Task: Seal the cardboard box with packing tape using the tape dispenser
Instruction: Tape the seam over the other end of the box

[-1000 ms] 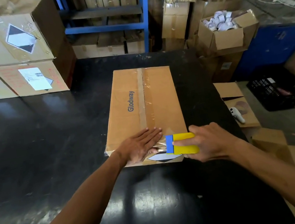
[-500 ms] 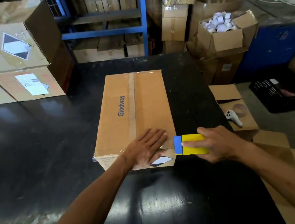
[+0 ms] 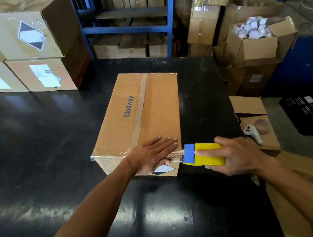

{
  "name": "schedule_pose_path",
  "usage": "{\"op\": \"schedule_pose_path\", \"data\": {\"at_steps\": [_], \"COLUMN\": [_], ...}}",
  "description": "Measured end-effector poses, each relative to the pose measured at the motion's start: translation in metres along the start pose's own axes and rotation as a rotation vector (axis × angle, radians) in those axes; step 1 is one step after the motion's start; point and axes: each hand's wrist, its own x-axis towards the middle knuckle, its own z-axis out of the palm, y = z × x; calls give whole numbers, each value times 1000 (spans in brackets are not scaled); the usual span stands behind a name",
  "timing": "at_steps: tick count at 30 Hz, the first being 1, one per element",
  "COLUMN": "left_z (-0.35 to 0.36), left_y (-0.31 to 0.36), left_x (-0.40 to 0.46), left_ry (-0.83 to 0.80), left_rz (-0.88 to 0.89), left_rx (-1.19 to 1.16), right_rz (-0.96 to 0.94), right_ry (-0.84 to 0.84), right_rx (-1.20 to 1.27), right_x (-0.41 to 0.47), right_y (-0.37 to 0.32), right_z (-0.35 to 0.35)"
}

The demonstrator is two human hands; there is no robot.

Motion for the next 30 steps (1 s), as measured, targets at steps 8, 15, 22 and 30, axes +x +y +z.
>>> {"op": "schedule_pose_path", "data": {"at_steps": [8,15,22,30], "left_z": [-1,-3,-3,0], "left_y": [6,7,9,8], "left_x": [0,0,-2,0], "left_ry": [13,23,45,54], "left_rz": [-34,-31,-42,-34], "left_rx": [19,30,18,9], "right_rz": [73,50,22,-89], "right_ry": [99,144,158,254], "right_rx": [62,2,-30,-171], "right_x": [-16,-17,-9,11], "right_y": [11,9,5,-14], "right_z": [6,18,33,51]}}
